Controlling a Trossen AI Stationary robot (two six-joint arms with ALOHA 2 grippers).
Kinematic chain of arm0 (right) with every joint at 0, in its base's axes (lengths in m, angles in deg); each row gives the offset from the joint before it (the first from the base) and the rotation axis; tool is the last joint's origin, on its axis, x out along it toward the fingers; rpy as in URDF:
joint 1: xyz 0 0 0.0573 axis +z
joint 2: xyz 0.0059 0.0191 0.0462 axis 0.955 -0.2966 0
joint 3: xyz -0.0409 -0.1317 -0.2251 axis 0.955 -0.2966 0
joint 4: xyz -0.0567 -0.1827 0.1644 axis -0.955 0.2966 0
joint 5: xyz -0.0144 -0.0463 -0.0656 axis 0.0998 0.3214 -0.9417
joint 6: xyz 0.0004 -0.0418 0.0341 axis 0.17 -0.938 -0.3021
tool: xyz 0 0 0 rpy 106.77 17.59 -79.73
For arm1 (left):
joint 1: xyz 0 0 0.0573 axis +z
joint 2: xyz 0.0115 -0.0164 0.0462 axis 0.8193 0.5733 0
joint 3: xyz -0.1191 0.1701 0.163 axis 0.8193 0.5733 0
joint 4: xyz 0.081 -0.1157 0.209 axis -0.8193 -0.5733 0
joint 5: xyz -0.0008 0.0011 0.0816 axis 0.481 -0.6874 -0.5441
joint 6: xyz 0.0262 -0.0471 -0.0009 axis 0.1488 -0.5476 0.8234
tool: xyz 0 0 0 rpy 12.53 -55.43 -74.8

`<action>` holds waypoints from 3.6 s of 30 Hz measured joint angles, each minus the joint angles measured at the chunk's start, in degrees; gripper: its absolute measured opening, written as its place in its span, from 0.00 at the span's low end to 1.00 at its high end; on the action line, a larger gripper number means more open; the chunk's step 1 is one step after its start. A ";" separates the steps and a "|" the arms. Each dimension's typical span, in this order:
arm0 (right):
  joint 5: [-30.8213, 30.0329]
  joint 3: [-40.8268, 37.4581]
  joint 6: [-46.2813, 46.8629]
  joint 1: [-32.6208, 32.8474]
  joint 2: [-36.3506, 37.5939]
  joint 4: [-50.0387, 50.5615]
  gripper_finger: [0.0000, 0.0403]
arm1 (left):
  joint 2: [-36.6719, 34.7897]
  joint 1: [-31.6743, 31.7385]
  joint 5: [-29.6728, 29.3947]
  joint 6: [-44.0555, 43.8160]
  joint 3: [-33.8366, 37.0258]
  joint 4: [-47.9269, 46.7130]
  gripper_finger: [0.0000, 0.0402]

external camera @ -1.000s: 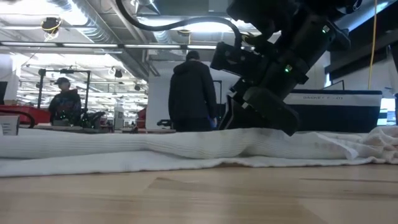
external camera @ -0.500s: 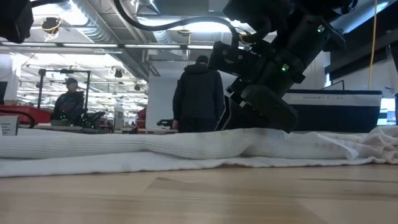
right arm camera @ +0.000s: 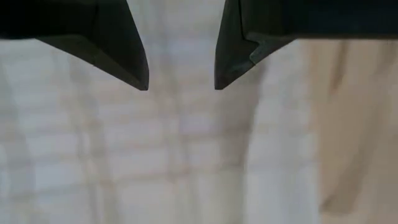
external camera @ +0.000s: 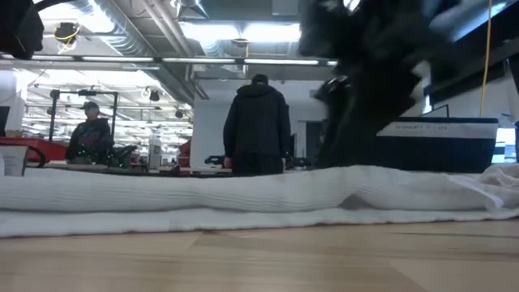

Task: Fold towel
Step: Fold the white plaid towel

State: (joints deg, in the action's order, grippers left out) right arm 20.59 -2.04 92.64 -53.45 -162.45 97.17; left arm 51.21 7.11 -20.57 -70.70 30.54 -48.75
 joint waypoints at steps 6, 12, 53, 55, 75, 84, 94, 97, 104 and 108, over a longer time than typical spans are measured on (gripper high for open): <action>7.66 0.16 5.77 4.75 5.57 12.70 0.46 | -0.09 -1.74 0.22 1.35 -1.77 -2.01 0.01; 0.26 -1.43 5.58 10.81 4.55 11.70 0.46 | -0.09 -3.29 -0.76 4.85 -2.76 -0.40 0.01; -3.45 -4.19 -4.46 5.75 -0.44 -31.35 0.46 | -8.02 4.54 -23.21 3.34 0.41 -15.37 0.22; -2.21 -4.23 -5.93 4.76 -3.77 -40.72 0.46 | -7.85 6.39 -23.63 3.21 3.17 -16.10 0.21; 6.77 20.50 -7.34 -2.21 -31.50 -38.30 0.46 | -7.91 17.29 -29.83 -9.52 23.72 -8.71 0.21; 10.94 20.38 -7.72 -1.34 -31.60 -38.48 0.46 | -7.93 17.23 -30.85 -11.79 25.13 -8.52 0.21; 3.80 20.11 -9.29 -2.53 -24.39 -30.77 0.46 | -9.00 16.43 -24.56 2.97 16.27 -12.86 0.21; 3.57 20.16 -11.07 -2.53 -19.11 -20.41 0.46 | -9.98 16.05 -23.91 6.07 11.76 -15.76 0.21; 0.04 19.38 -12.43 -3.01 -9.74 10.94 0.46 | -11.74 13.10 -16.70 7.79 6.60 -13.54 0.21; -0.55 15.42 -11.99 -3.52 -6.10 17.68 0.46 | -11.58 10.37 -15.74 7.69 7.44 -7.53 0.21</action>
State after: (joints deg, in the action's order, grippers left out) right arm 20.04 13.38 80.65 -56.97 -168.55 114.85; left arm 39.62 17.48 -36.31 -63.01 37.99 -56.28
